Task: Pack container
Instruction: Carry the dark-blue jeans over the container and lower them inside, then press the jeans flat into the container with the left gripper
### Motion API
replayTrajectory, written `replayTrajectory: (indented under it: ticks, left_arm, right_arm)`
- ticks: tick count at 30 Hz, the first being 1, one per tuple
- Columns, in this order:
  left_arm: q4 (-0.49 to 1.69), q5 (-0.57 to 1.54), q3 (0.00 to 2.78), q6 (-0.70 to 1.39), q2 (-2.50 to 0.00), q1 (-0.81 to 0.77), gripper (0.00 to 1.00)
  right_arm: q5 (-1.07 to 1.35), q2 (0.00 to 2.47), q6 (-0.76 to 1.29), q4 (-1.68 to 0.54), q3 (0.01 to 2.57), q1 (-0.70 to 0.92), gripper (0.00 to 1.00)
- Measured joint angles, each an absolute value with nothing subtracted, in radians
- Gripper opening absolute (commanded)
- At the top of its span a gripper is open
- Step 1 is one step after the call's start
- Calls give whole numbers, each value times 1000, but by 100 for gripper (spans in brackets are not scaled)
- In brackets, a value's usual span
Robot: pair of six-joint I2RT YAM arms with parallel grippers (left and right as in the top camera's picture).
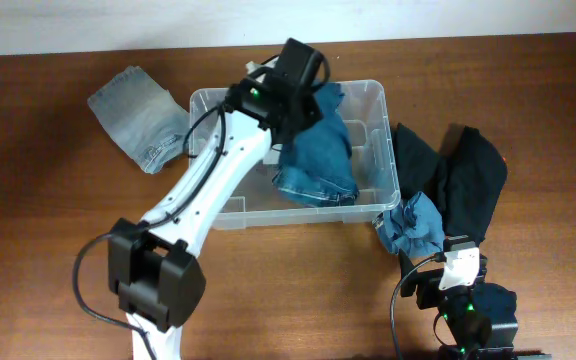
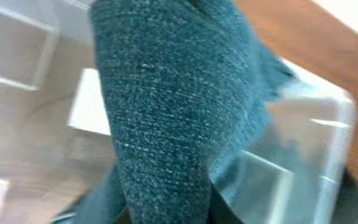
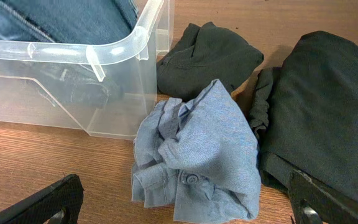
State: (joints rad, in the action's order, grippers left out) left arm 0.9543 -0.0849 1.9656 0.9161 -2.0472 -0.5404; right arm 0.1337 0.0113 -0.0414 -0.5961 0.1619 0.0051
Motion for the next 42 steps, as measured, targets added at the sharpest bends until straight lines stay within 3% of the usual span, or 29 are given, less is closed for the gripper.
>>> replayTrajectory:
  ticks: [7, 10, 12, 14, 16, 18, 20, 22, 31, 35, 39, 42]
  left_arm:
    - [1105, -86, 1966, 904, -2069, -427, 2]
    - [1193, -78, 1966, 900, -2069, -359, 13]
    - [1216, -50, 1966, 859, -2069, -293, 28]
    - [1212, -8, 1966, 797, -2069, -236, 37]
    - [1206, 44, 1966, 694, -2069, -191, 37]
    - [1200, 103, 1966, 577, -2068, -170, 14]
    - [1197, 148, 1966, 496, -2068, -168, 13]
    - [1186, 179, 1966, 469, -2068, -169, 19]
    - [1154, 214, 1969, 432, -2068, -220, 19]
    - [1119, 190, 1969, 428, -2068, -262, 29]
    - [1117, 136, 1972, 425, -2068, -310, 31]
    - [1137, 107, 1975, 422, -2068, -321, 38]
  right_arm:
    - [134, 11, -41, -596, 162, 5, 98]
    - [134, 11, -41, -596, 162, 5, 99]
    - [134, 11, -41, -596, 162, 5, 98]
    - [134, 11, -41, -596, 162, 5, 98]
    - [134, 11, -42, -596, 162, 5, 98]
    - [134, 11, -41, -596, 162, 5, 98]
    - [134, 11, -41, -596, 162, 5, 98]
    - [134, 11, -41, -596, 162, 5, 99]
    - [134, 11, -41, -596, 162, 5, 98]
    - [134, 11, -41, -596, 162, 5, 98]
    - [134, 11, -41, -596, 162, 5, 99]
    - [134, 11, -41, -596, 162, 5, 98]
